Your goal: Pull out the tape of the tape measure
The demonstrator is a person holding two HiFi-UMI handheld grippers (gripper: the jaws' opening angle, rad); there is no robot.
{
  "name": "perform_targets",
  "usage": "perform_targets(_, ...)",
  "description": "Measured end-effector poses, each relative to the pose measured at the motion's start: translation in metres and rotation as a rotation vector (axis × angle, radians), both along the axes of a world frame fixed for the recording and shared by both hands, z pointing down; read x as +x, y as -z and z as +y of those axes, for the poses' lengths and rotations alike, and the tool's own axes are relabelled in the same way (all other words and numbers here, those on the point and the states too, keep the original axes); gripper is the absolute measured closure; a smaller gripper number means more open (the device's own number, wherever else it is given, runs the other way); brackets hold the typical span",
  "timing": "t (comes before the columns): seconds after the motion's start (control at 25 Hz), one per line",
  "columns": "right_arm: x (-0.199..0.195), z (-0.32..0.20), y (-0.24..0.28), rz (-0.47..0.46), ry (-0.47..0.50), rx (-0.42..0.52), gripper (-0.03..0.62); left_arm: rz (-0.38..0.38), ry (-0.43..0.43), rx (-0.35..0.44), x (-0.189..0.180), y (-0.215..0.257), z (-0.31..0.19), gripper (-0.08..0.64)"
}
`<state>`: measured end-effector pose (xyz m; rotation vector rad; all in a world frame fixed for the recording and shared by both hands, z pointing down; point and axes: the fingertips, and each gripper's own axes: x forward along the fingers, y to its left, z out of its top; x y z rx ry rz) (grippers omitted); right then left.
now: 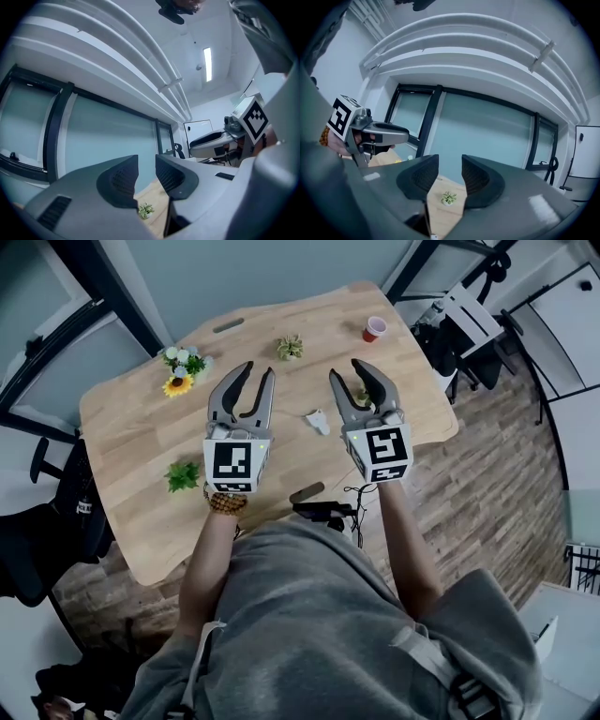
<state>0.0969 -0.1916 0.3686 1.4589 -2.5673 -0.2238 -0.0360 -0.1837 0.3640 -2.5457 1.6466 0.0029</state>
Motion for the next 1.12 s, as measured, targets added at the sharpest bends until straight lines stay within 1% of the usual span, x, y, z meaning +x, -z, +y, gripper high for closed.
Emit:
perform_targets(0.08, -0.008, 0.007, 0.015, -0.003, -0.001, 0.055, 0.434, 0.006, 0.005, 0.012, 0.001, 0.005, 0.004, 0.446)
perform_targets(0.12, -0.011, 0.011, 0.021, 0.002, -0.008, 0.086, 0.457, 0.010, 0.011, 0.013, 0.001, 0.006, 0.007, 0.446)
perform_targets(0.2, -0.016, 0.017, 0.025, 0.012, -0.019, 0.123, 0.466, 0.014, 0.023, 0.012, 0.001, 0.004, 0.011, 0.446)
perform_targets(0.4, -0.025, 0.030, 0.016, -0.018, -0.026, 0.110, 0.479, 0.014, 0.031, 0.011, 0.001, -0.004, 0.018, 0.453)
perform_targets(0.48, -0.028, 0.036, 0.013, -0.026, -0.028, 0.111, 0.506, 0.015, 0.041, 0.015, -0.001, -0.007, 0.022, 0.462)
perform_targets(0.64, -0.031, 0.044, 0.008, -0.044, -0.033, 0.112, 0.529, 0.013, 0.039, 0.012, 0.001, -0.016, 0.029, 0.480)
perform_targets(0.68, -0.031, 0.045, 0.007, -0.048, -0.036, 0.113, 0.548, 0.011, 0.037, 0.011, 0.002, -0.018, 0.030, 0.482)
perform_targets(0.8, -0.029, 0.048, 0.004, -0.059, -0.046, 0.112, 0.568, 0.012, 0.033, 0.006, 0.002, -0.021, 0.032, 0.491)
perform_targets(1.12, -0.031, 0.051, -0.008, -0.076, -0.061, 0.090, 0.583, 0.015, 0.017, -0.004, 0.007, -0.033, 0.040, 0.517)
